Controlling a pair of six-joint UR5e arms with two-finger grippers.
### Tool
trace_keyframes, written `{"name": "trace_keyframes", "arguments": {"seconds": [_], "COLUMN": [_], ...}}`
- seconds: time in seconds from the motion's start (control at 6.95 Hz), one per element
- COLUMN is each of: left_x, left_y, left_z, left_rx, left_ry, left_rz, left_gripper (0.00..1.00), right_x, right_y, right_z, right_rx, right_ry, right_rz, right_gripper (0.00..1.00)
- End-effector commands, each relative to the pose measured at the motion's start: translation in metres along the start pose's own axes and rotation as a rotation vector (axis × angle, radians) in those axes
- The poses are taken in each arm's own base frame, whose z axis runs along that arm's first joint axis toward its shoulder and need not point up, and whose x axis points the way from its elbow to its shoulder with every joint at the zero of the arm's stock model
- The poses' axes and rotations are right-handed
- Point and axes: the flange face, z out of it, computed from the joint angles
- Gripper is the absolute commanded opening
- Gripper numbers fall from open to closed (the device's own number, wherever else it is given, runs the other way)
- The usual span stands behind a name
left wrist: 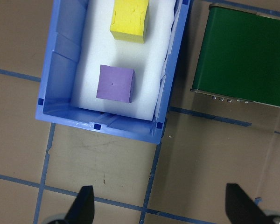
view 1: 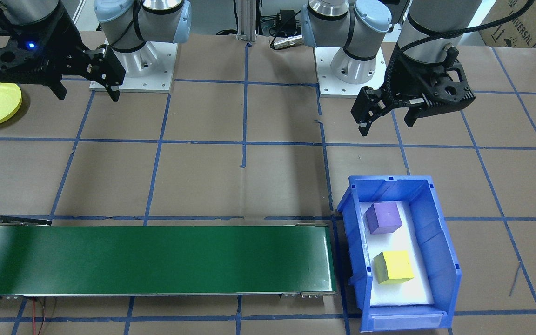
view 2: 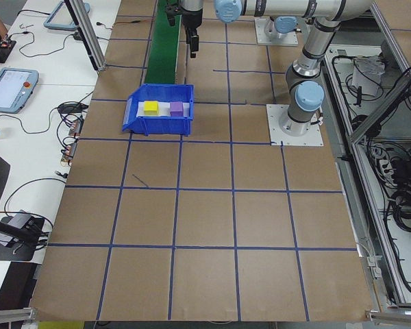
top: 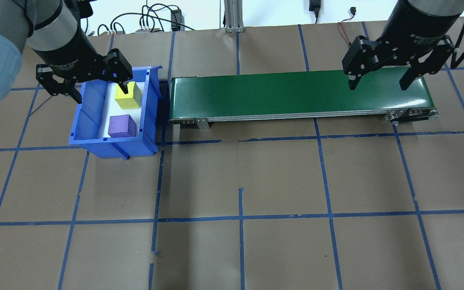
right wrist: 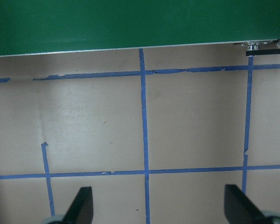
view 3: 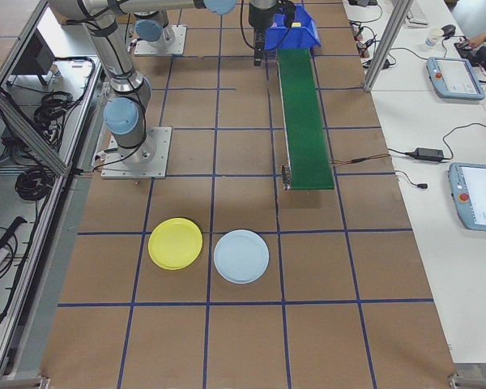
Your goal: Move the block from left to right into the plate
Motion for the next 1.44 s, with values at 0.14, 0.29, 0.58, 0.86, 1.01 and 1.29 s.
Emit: {"name": "trace_keyframes", "arguments": {"seconds": [0.14, 0.29, 0.58, 0.86, 1.01, 1.29], "left_x": [-0.005, -0.026, -0.082, -0.086, -0.084, -0.078], "left_y": [-0.008, -0.029, -0.106, -0.130, -0.126, -0.105], "left_z": [-0.004, 0.014, 0.077, 0.136, 0.165, 0.202], "left_rx": [0.024, 0.028, 0.082, 0.013, -0.041, -0.116], "left_ry": [0.001, -0.008, -0.011, -0.013, -0.004, 0.018], "left_rz": [0.032, 0.018, 0.150, 0.147, 0.116, 0.105], "left_gripper": [1.00, 1.00, 1.00, 1.00, 1.00, 1.00], "right_x": [0.000, 0.000, 0.000, 0.000, 0.000, 0.000], "right_y": [0.000, 0.000, 0.000, 0.000, 0.000, 0.000], "right_z": [0.000, 0.000, 0.000, 0.000, 0.001, 0.001], "right_rx": [0.001, 0.001, 0.001, 0.001, 0.000, 0.000], "right_ry": [0.002, 0.000, 0.000, 0.000, 0.000, 0.000], "right_rz": [-0.003, -0.003, -0.003, -0.003, -0.003, -0.003], "right_gripper": [1.00, 1.00, 1.00, 1.00, 1.00, 1.00]}}
